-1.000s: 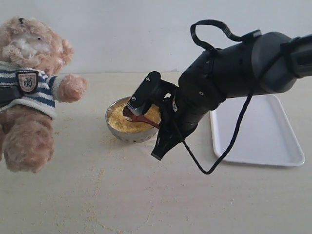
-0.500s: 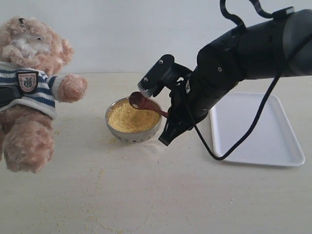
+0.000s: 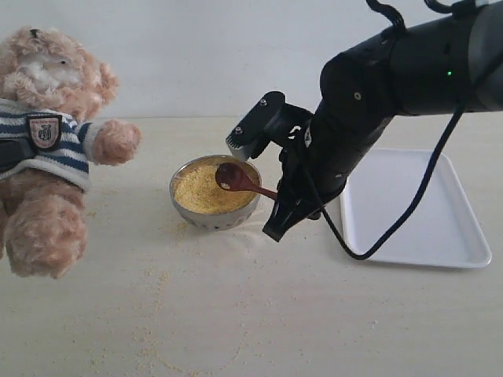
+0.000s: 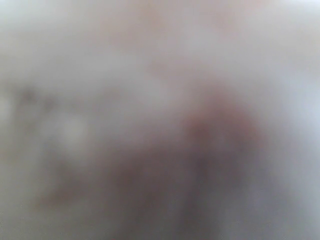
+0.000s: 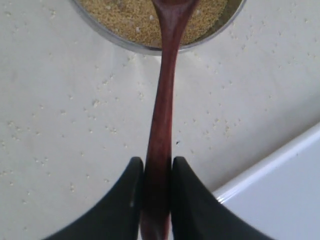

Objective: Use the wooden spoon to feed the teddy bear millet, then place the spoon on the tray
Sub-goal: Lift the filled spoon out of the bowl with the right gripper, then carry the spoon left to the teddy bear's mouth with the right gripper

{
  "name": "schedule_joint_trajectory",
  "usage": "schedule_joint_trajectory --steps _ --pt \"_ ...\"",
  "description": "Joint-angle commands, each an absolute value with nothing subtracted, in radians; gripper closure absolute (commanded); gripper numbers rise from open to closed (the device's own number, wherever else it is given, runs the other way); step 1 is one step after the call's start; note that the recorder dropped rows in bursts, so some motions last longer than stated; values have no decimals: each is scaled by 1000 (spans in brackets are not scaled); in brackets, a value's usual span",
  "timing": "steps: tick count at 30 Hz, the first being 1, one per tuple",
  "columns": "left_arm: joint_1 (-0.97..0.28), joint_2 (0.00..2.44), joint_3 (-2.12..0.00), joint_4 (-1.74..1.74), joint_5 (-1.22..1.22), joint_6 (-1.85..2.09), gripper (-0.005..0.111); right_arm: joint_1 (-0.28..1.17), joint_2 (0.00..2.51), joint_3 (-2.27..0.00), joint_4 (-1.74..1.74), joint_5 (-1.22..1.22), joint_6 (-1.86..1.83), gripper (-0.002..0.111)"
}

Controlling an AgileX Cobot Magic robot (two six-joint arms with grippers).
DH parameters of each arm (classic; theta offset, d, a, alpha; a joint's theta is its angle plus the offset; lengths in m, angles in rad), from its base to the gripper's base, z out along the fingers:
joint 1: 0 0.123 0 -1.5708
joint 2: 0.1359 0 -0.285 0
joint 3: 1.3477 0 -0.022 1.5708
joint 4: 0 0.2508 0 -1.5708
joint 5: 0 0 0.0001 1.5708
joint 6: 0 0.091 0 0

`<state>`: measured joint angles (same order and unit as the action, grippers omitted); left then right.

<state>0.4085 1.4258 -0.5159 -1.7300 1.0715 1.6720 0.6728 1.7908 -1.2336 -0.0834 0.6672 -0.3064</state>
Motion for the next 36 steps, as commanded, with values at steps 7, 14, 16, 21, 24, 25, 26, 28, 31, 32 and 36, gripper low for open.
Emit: schedule_joint_trajectory --steps 7,14,16,21,24,25,26,28,31,32,36 --pt "408 1426 -510 -1744 1088 1676 102 667 1776 -1428 -27 850 -333 108" --pt "408 1426 -510 -1744 1088 1676 102 667 1776 -1481 66 958 -390 108" --pt "408 1426 -510 -1737 1079 1686 102 667 1776 -1491 68 971 -389 108" --pt "408 1427 -510 -1611 1044 1552 102 667 1776 -1500 78 996 -390 108" --pt "408 1434 -510 -1549 976 1418 102 667 1776 -1527 93 1014 -390 108" --pt "408 1440 -510 -1531 968 1377 102 667 1776 -1541 101 1026 -390 108" --pt "408 1452 -510 -1515 970 1353 102 667 1776 -1556 109 1036 -390 108" --pt "408 1476 -510 -1479 994 1322 102 667 1776 -1591 136 1060 -392 108" --pt "408 1517 -510 -1475 1001 1282 102 669 1776 -1638 182 1080 -404 108" --pt "408 1530 -510 -1477 1004 1282 102 669 1776 -1650 203 1085 -409 108" --pt "406 1601 -510 -1491 1020 1263 102 672 1776 -1687 288 1086 -442 108"
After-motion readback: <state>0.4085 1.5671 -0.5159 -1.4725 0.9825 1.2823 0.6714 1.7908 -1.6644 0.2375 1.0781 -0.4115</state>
